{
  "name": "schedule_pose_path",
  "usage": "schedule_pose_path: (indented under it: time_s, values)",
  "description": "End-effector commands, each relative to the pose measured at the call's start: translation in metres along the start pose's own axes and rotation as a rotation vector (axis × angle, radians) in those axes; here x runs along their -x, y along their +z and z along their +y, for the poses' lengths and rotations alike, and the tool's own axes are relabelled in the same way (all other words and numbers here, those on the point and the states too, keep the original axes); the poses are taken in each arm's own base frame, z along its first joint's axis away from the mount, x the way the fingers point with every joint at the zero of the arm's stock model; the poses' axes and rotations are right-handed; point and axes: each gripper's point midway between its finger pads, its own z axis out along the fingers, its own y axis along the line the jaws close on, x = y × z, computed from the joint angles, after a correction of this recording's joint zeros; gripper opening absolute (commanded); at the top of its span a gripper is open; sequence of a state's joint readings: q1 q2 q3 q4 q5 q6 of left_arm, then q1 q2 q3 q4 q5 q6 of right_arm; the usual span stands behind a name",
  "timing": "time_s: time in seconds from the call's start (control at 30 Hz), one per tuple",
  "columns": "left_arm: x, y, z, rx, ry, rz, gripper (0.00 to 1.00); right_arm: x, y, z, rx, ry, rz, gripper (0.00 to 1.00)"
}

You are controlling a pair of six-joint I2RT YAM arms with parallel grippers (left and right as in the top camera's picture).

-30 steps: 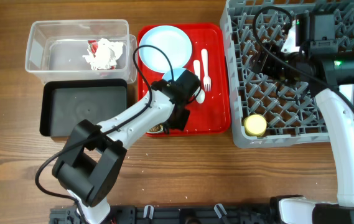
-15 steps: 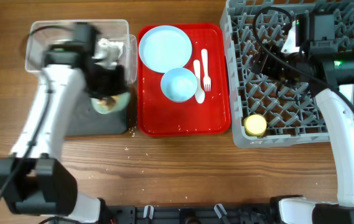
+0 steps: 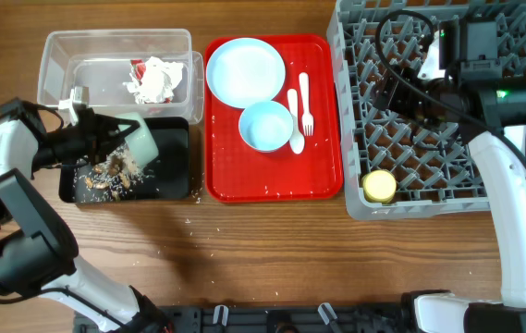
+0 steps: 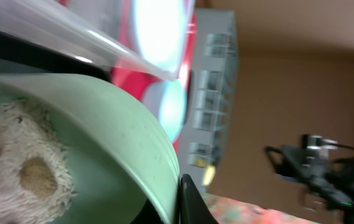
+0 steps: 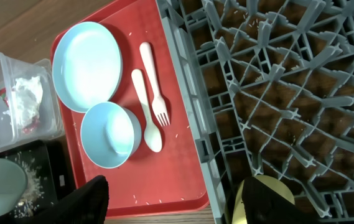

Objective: Sort waste into correct bins and load items into the dishwasher rack
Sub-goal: 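Tip the green bowl over the black tray to empty the rice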

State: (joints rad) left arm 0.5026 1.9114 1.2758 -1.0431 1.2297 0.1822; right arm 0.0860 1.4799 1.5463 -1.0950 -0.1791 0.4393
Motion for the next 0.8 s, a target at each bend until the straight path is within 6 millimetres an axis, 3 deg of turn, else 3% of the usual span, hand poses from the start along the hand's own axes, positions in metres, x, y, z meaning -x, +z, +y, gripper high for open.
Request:
schedule_pose_path:
  time_s: [0.0, 0.1, 0.2, 0.43, 0.5, 0.77]
  values:
    - [0.001, -0.003, -0.029, -0.203, -0.043, -0.016, 0.04, 0.004, -0.005, 0.005, 0.011, -0.03, -0.018, 0.71]
    - [0.001, -0.004, -0.034, -0.234, -0.135, -0.007, 0.04, 0.004, -0.005, 0.003, 0.001, -0.056, -0.021, 0.71]
    - [0.003, -0.01, -0.053, -0.348, -0.166, -0.016, 0.04, 0.004, -0.005, 0.003, -0.001, -0.056, -0.022, 0.71]
    - [0.002, -0.01, -0.053, -0.349, -0.299, 0.008, 0.04, 0.003, -0.005, 0.002, -0.004, -0.054, -0.015, 0.71]
    - [-0.008, -0.01, -0.056, -0.349, -0.418, 0.029, 0.04, 0.0, -0.005, 0.001, -0.01, -0.052, -0.004, 0.71]
    - [-0.017, -0.006, -0.053, -0.272, -0.238, 0.025, 0.04, 0.0, -0.005, 0.001, -0.01, -0.052, -0.003, 0.71]
